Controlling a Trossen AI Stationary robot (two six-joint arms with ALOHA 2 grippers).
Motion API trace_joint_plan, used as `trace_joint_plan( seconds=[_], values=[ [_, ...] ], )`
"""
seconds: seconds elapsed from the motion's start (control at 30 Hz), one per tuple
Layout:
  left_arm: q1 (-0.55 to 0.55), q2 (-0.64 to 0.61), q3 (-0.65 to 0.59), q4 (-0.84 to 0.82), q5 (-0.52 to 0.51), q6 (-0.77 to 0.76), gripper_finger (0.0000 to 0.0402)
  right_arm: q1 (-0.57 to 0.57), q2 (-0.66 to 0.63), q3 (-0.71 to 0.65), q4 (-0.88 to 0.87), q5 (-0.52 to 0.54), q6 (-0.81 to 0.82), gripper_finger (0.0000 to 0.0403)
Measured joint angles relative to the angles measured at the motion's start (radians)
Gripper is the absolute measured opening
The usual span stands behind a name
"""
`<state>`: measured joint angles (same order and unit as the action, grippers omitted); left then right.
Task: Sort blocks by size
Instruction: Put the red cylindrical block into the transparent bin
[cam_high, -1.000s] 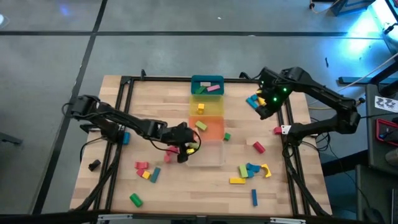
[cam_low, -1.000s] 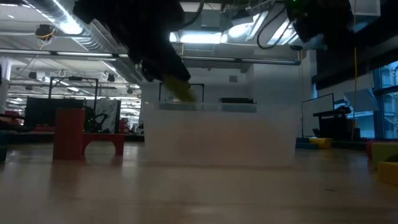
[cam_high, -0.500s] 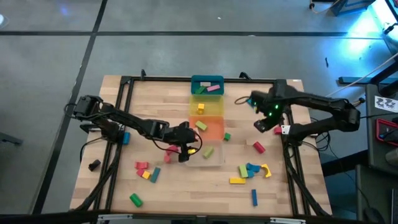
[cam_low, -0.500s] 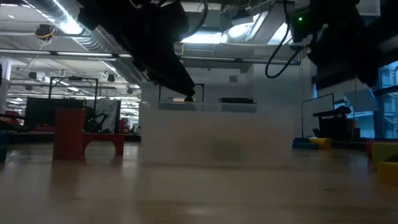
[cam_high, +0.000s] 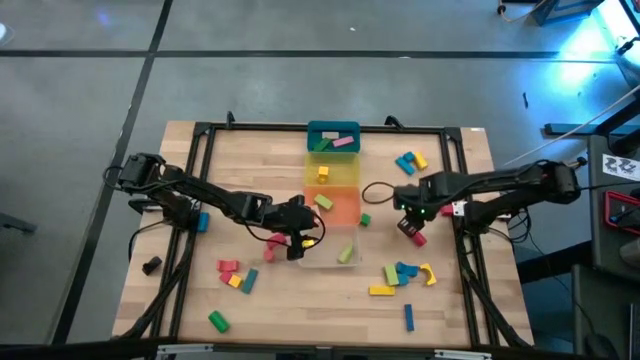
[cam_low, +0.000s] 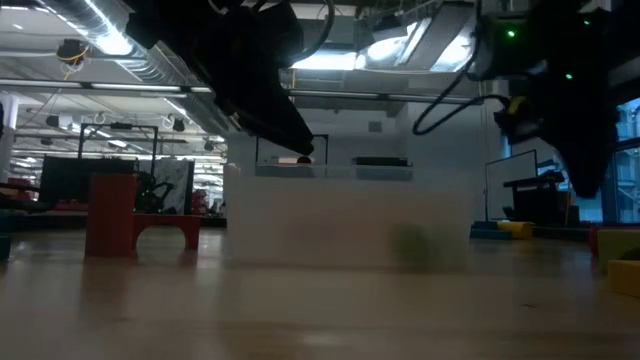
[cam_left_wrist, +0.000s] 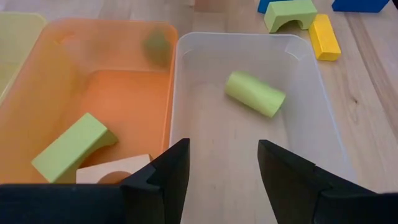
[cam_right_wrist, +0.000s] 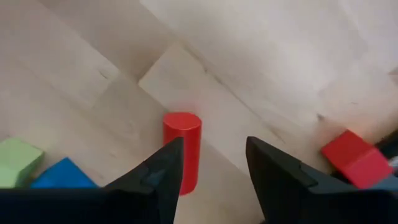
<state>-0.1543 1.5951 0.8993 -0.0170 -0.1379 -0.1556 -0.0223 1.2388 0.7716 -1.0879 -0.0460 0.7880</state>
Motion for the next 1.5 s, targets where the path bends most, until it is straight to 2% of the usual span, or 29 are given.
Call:
trace_joint_plan(
  seconds=[0.2, 0.43, 0.63, 0.93, 1.27, 1.5],
  values=[
    [0.000, 0.000, 0.000, 0.000, 0.000, -0.001, 0.0172, 0.087, 0.000, -0.077, 0.068, -0.001, 0.079, 0.0175],
    [0.000, 0.000, 0.000, 0.000, 0.000, -0.001, 0.0172, 0.192, 0.000, -0.092, 0.120, -0.005, 0.163, 0.0175],
    [0.000, 0.000, 0.000, 0.000, 0.000, -0.001, 0.0172, 0.254, 0.000, -0.092, 0.120, 0.071, 0.227, 0.0175],
    [0.000, 0.000, 0.000, 0.000, 0.000, -0.001, 0.0172, 0.267, 0.013, -0.092, 0.128, 0.080, 0.233, 0.0175],
    [-0.001, 0.000, 0.000, 0.000, 0.000, -0.001, 0.0172, 0.266, 0.130, -0.093, 0.178, 0.087, 0.233, 0.0174],
    [-0.001, 0.000, 0.000, 0.000, 0.000, -0.001, 0.0172, 0.264, 0.195, -0.088, 0.173, 0.083, 0.217, 0.0128]
  ],
)
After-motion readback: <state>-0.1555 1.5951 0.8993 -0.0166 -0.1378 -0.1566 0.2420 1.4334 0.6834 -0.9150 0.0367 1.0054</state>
